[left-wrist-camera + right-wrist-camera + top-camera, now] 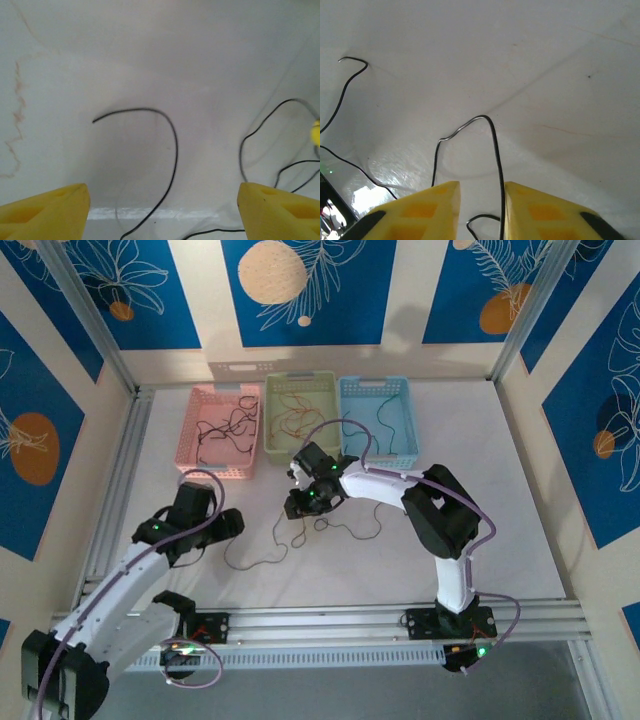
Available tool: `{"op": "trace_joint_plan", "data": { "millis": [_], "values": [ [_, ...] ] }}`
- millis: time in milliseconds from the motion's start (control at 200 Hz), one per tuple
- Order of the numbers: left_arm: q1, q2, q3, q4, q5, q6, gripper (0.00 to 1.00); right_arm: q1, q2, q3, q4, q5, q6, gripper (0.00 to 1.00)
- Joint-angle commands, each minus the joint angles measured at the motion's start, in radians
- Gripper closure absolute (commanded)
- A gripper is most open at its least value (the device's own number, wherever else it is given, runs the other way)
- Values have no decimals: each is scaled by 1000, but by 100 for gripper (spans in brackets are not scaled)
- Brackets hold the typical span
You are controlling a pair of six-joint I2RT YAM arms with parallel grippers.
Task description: Untangle the cables
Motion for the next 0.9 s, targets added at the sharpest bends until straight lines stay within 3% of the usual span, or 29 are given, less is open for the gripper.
{"op": "trace_joint_plan", "data": {
  "millis": [0, 90, 210, 290, 355, 400, 685, 895],
  "values": [
    [-4, 21, -80, 117, 57, -83, 22, 0, -19, -8, 2, -22, 3, 79],
    [-14, 54, -121, 170, 96, -96, 26, -2, -23, -21, 19, -28, 15, 85],
    [-35, 84, -167, 256, 147, -109, 42, -3, -24, -31, 54, -61, 34, 91],
    [-54, 121, -191, 355, 212, -123, 60, -3, -26, -32, 77, -87, 52, 94],
    [-70, 148, -181, 379, 232, -120, 87, -3, -26, -22, 85, -112, 65, 96],
    [-77, 149, -167, 372, 223, -110, 100, -3, -31, -13, 86, -126, 74, 98],
    [-60, 151, 217, 116, 71, 98, 100, -20, -47, 208, 95, -176, 79, 100],
    [79, 346, 542, 60, 122, 199, 100, -53, 113, 568, 93, -209, 137, 100]
  ]
}}
